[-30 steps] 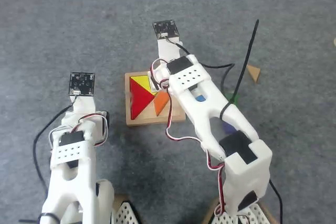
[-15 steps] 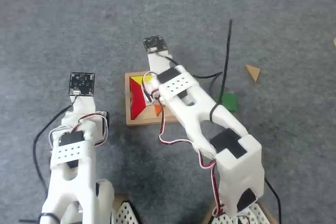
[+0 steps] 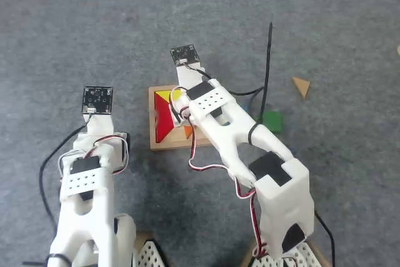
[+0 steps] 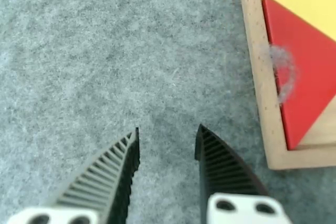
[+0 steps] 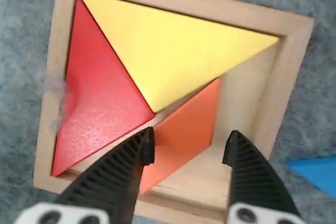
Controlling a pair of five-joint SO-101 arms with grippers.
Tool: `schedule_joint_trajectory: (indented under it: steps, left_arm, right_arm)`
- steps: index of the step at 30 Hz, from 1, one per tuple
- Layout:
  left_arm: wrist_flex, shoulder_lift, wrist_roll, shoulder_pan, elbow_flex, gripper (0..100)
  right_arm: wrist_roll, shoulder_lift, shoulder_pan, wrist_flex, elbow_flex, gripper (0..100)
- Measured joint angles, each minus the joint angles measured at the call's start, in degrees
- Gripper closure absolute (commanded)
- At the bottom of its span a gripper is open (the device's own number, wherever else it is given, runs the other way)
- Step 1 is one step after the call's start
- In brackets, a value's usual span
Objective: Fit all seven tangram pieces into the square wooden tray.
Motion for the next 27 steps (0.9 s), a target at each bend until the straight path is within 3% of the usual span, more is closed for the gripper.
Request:
schedule_joint_trajectory:
  steps: [27]
  left_arm:
    - [-1.7,0.0,0.0,0.6,1.3,83]
  right_arm:
    - [0.2,1.8,-0.7,5.7,-2.7,79.2]
